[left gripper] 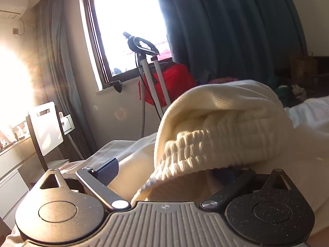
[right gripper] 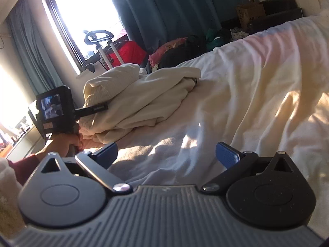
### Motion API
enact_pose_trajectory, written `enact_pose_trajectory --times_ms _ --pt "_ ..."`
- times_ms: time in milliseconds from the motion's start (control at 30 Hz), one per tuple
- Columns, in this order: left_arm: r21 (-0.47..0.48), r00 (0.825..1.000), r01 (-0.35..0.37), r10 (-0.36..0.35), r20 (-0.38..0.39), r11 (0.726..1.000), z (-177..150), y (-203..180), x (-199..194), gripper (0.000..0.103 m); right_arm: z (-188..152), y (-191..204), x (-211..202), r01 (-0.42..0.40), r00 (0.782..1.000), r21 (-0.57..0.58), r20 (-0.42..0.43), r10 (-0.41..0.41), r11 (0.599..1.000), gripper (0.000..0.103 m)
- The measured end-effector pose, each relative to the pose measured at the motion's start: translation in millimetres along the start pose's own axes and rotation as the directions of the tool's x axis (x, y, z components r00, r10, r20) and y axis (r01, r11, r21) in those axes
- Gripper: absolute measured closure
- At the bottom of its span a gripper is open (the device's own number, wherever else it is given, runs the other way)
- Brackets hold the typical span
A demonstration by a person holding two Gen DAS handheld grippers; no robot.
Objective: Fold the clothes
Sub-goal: 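Grasp the ribbed cuff of the cream sweatpants with the left gripper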
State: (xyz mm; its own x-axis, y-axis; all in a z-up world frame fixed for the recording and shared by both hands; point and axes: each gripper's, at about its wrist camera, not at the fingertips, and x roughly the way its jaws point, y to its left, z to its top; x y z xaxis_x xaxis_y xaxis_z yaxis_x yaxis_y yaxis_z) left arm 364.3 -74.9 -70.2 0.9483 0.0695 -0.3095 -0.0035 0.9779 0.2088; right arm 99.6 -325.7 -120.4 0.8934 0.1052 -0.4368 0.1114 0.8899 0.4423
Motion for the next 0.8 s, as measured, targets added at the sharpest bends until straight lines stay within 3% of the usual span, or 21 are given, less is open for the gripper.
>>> enact_pose_trajectory --times_ms 100,133,233,333,500,633,800 --pt "-0.017 1.0 -0.011 0.011 0.029 1.0 11 0 15 0.041 -5 -5 20 0.02 1.0 0.001 -0.023 -0.02 1.0 0.0" --pt "-0.023 0.999 -0.014 0.015 0.039 1.0 15 0 20 0.063 -6 -6 23 0.018 1.0 -0.002 -0.015 -0.018 1.0 0.0" --pt "-0.023 0.995 0.013 -0.01 0.097 1.0 33 1 -3 0.082 -6 -5 30 0.028 0.999 -0.032 0.022 -0.028 0.999 0.0" --pt "-0.02 0.987 0.043 -0.04 0.158 0.999 52 1 -31 0.087 -4 -2 28 0.043 0.997 -0.059 0.07 -0.039 0.997 0.0" --pt "-0.021 0.963 0.121 -0.112 0.244 0.992 69 1 -121 0.089 3 4 6 0.057 0.981 -0.087 0.191 -0.039 0.995 0.0" --pt "-0.026 0.949 0.177 -0.164 0.269 0.984 65 3 -204 0.089 10 9 -21 0.045 0.959 -0.104 0.284 -0.014 0.993 0.0" --pt "-0.017 0.933 0.245 -0.231 0.277 0.969 45 7 -296 0.089 6 25 -59 -0.028 0.941 -0.173 0.327 0.084 0.984 0.0"
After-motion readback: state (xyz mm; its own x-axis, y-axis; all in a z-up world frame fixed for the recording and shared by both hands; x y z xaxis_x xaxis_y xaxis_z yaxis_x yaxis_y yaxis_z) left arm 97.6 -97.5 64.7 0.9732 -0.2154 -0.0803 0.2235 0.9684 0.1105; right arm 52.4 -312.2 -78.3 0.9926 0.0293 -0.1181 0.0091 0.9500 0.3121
